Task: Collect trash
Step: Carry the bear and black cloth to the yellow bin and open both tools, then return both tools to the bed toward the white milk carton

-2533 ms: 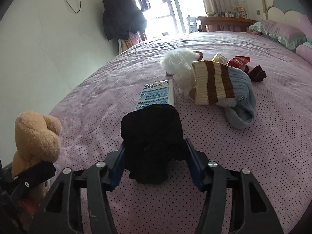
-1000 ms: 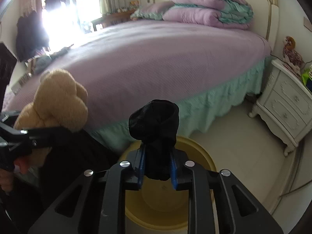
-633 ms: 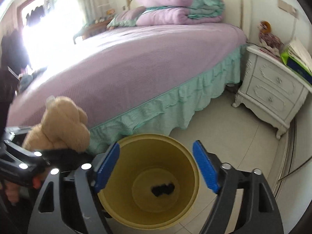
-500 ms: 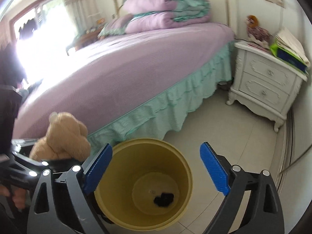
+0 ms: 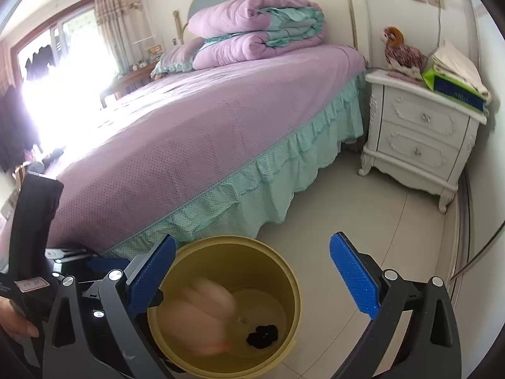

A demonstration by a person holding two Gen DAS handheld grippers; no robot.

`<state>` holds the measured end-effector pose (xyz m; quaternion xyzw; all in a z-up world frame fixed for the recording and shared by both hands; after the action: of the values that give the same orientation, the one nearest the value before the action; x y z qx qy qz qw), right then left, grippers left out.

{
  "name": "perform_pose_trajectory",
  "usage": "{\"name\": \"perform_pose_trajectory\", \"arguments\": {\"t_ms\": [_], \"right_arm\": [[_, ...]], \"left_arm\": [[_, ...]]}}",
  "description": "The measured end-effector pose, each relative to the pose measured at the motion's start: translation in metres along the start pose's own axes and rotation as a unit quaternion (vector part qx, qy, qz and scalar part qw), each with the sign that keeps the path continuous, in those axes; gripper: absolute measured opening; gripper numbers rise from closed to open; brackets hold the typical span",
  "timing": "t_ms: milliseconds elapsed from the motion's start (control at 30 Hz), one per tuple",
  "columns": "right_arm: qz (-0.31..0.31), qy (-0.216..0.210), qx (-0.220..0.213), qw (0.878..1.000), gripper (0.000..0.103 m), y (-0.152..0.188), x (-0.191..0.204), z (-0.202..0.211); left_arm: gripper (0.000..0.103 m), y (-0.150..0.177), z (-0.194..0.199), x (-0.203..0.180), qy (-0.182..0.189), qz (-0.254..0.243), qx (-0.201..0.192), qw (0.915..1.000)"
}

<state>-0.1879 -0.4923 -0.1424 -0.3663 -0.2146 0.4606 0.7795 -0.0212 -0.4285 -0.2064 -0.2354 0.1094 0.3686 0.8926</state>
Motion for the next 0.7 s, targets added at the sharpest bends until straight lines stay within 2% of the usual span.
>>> {"name": "perform_pose_trajectory", "arguments": {"t_ms": [267, 433, 567, 700], "right_arm": [[0.015, 0.006, -0.026, 1.000, 0.095, -0.011, 0.011, 0.008], [0.033, -0.014, -0.066, 0.997, 0.095, -0.026, 0.034, 0.013], [0.060, -0.062, -0.106, 0.991, 0.095, -0.048, 0.070, 0.014], [0.084, -0.138, -0.142, 0.977, 0.095, -0.072, 0.116, 0.016]], "left_arm": [[0.094, -0.004, 0.026, 0.009, -0.007, 0.005, -0.032, 0.9995], [0.095, -0.004, 0.070, 0.026, -0.028, 0.021, -0.091, 0.9952], [0.099, 0.003, 0.128, 0.051, -0.064, 0.046, -0.173, 0.9818], [0.099, 0.014, 0.188, 0.084, -0.096, 0.086, -0.243, 0.9616]]}}
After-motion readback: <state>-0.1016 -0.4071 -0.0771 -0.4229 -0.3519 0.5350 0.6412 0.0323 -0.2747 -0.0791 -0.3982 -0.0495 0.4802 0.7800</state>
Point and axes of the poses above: each gripper's, at about its wrist camera, not at the fingertips, and z roughly against the way its jaws point, x to its left, y to its underside, the point moved 1 cm from there along -z, roughly the way its jaws point, and after that the axes turned 14 degrees about z, right-handed, at the moved point
